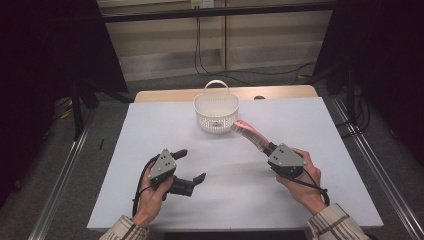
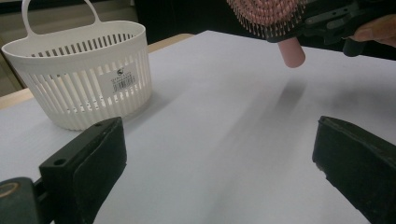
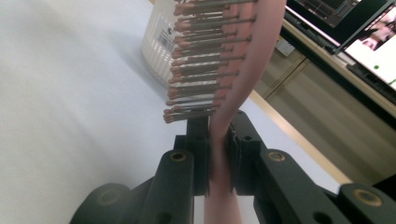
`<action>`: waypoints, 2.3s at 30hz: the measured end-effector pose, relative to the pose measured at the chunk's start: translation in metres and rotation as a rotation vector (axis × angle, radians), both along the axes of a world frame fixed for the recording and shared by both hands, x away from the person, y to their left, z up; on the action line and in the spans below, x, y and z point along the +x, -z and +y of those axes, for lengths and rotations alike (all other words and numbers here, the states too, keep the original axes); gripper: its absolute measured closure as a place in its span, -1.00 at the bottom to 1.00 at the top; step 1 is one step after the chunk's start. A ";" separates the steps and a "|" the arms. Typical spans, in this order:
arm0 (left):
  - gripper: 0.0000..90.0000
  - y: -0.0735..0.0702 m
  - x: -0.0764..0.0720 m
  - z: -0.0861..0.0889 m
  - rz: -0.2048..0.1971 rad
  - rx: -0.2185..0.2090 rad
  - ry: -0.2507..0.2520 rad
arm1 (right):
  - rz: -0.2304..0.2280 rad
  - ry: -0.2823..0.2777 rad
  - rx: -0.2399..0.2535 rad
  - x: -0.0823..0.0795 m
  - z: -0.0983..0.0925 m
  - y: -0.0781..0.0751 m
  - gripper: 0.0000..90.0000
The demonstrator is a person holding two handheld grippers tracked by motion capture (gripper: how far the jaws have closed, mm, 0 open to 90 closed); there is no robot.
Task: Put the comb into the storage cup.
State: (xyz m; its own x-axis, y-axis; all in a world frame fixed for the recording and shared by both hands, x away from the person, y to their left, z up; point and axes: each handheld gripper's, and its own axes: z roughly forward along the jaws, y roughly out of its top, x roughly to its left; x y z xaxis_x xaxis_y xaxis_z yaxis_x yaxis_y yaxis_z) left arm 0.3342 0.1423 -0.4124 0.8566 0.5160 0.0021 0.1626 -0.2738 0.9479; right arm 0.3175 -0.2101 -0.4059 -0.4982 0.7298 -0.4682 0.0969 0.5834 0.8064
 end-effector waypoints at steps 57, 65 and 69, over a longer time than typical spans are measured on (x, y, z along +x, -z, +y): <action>-0.96 -0.034 -0.003 -0.020 -0.048 -0.160 0.068 | 0.304 -0.363 0.585 0.003 -0.002 0.011 0.80; -0.95 -0.042 0.001 -0.030 -0.055 -0.183 0.087 | 0.300 -0.401 0.600 0.004 0.001 0.010 0.80; -0.96 -0.047 0.002 -0.036 -0.069 -0.195 0.117 | 0.295 -0.422 0.613 0.004 0.003 0.007 0.80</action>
State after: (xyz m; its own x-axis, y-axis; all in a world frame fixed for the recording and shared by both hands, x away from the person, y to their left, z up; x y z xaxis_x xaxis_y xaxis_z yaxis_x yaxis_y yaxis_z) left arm 0.3360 0.1068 -0.3658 0.9120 0.4094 -0.0275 0.0739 -0.0979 0.9925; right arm 0.3217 -0.2075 -0.4132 -0.8304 0.5368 0.1490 0.2258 0.0799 0.9709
